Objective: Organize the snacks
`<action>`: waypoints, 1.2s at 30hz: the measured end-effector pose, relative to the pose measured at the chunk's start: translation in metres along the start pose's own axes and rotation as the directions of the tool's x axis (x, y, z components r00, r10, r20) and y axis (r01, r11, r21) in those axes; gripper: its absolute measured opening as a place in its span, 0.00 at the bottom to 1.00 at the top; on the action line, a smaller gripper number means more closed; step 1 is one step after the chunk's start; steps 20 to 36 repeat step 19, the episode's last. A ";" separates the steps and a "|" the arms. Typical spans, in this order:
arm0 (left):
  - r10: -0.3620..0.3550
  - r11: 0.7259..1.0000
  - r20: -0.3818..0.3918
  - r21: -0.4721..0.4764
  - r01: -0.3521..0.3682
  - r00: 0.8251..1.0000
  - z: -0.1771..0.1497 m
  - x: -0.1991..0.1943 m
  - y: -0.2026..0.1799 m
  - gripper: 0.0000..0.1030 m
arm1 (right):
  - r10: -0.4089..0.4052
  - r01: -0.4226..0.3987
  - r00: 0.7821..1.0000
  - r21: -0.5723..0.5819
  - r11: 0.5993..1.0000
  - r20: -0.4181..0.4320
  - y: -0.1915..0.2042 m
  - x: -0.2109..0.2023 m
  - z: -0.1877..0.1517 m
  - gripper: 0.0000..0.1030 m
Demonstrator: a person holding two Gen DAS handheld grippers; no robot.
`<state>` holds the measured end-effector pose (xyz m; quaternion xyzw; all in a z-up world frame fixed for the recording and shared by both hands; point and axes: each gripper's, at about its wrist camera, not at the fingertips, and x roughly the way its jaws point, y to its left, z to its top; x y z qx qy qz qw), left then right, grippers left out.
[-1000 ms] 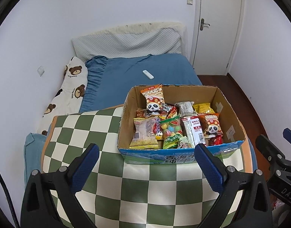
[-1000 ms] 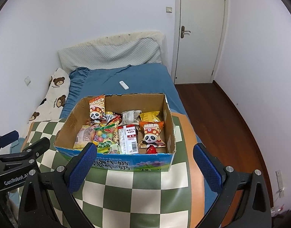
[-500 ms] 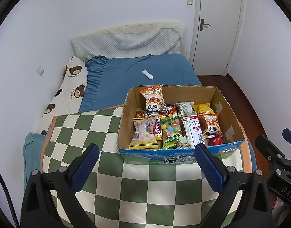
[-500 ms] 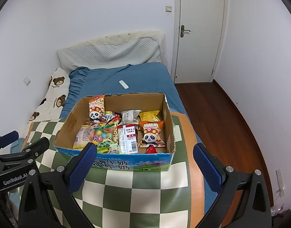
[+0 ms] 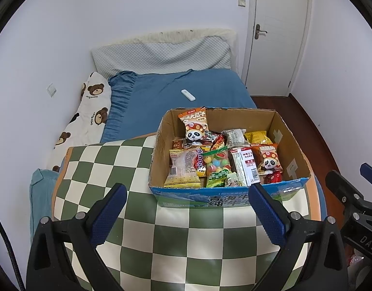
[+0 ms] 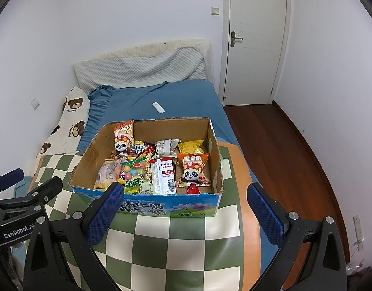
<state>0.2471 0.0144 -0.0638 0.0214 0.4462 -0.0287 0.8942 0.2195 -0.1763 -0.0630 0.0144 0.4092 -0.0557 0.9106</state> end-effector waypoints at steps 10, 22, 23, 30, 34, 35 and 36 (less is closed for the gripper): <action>-0.009 1.000 -0.005 -0.003 0.009 1.000 -0.004 -0.003 -0.003 1.00 | 0.003 -0.003 1.000 0.007 1.000 -0.001 0.000 -0.004 -0.005 1.00; -0.004 1.000 0.003 -0.008 0.004 1.000 -0.003 -0.005 -0.001 1.00 | -0.003 0.003 1.000 0.010 1.000 -0.002 0.001 -0.010 -0.010 1.00; -0.004 1.000 0.003 -0.008 0.004 1.000 -0.003 -0.005 -0.001 1.00 | -0.003 0.003 1.000 0.010 1.000 -0.002 0.001 -0.010 -0.010 1.00; -0.004 1.000 0.003 -0.008 0.004 1.000 -0.003 -0.005 -0.001 1.00 | -0.003 0.003 1.000 0.010 1.000 -0.002 0.001 -0.010 -0.010 1.00; -0.004 1.000 0.003 -0.008 0.004 1.000 -0.003 -0.005 -0.001 1.00 | -0.003 0.003 1.000 0.010 1.000 -0.002 0.001 -0.010 -0.010 1.00; -0.004 1.000 0.003 -0.008 0.004 1.000 -0.003 -0.005 -0.001 1.00 | -0.003 0.003 1.000 0.010 1.000 -0.002 0.001 -0.010 -0.010 1.00; -0.004 1.000 0.003 -0.008 0.004 1.000 -0.003 -0.005 -0.001 1.00 | -0.003 0.003 1.000 0.010 1.000 -0.002 0.001 -0.010 -0.010 1.00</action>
